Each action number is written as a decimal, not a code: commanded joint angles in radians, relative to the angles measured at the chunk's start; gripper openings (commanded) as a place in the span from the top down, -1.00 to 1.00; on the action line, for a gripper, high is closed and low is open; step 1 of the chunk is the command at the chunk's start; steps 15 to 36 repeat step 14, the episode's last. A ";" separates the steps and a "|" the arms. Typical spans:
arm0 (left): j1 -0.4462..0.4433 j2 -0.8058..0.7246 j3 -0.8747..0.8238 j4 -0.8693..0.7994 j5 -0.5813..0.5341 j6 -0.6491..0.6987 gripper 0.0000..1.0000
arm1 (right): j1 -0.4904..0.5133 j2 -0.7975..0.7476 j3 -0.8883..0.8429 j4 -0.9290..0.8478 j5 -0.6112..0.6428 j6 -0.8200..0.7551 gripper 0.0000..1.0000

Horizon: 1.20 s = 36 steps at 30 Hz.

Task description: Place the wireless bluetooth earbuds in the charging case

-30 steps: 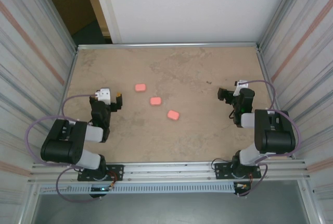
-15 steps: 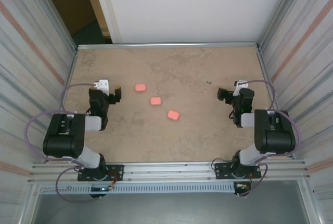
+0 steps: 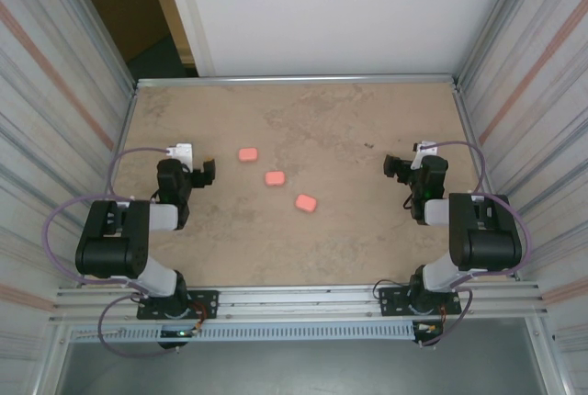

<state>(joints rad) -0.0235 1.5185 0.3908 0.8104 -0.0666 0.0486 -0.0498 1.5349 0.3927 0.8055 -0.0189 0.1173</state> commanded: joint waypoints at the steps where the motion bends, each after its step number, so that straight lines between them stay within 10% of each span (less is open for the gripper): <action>1: -0.001 -0.009 0.007 0.004 0.015 -0.006 -0.97 | 0.008 0.007 0.015 -0.008 0.019 -0.032 -0.99; 36: 0.000 -0.009 0.006 0.004 0.015 -0.006 -0.97 | 0.006 0.007 0.017 -0.011 0.016 -0.030 -0.99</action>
